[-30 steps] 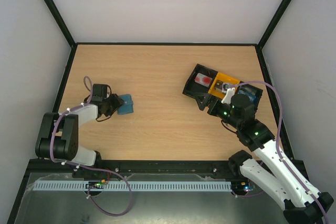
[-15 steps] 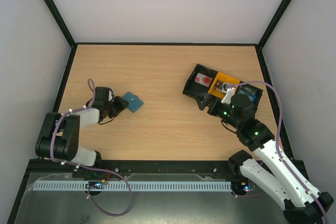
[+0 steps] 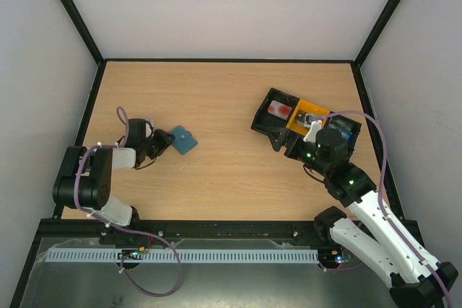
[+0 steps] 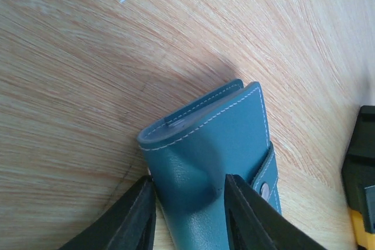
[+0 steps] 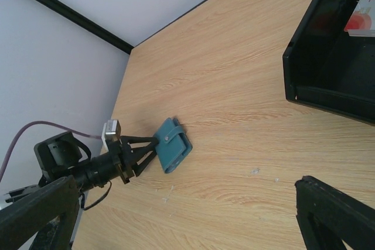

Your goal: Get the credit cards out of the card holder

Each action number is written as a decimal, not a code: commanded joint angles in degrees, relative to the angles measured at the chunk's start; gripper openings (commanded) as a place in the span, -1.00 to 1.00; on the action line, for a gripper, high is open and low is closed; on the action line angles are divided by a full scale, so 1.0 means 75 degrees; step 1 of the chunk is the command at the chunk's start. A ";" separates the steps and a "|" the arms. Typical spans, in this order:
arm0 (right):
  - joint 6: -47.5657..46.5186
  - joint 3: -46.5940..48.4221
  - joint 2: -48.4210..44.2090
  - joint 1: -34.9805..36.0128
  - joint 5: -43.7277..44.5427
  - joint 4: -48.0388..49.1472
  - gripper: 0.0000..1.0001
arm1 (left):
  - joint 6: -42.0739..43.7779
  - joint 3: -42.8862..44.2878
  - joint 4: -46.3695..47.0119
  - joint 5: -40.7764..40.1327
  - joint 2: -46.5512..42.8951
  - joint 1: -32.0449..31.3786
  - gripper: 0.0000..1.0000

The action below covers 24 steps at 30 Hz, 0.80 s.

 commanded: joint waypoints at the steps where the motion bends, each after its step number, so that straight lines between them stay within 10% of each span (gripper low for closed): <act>1: 0.0013 -0.0057 0.0034 -0.0028 -0.0043 0.0087 0.95 | -0.0012 -0.0070 -0.0163 0.0057 0.0393 0.0023 -0.35; 9: -0.0209 -0.0067 -0.0150 -0.0028 0.0387 -0.0564 0.96 | 0.0400 0.0097 -0.0607 0.0523 0.0274 -0.0037 -0.94; 24: 0.0299 -0.0887 0.0939 0.0001 -0.0322 -0.0055 0.35 | -0.0083 -0.0361 -0.0856 0.1376 -0.1054 -0.1980 -0.95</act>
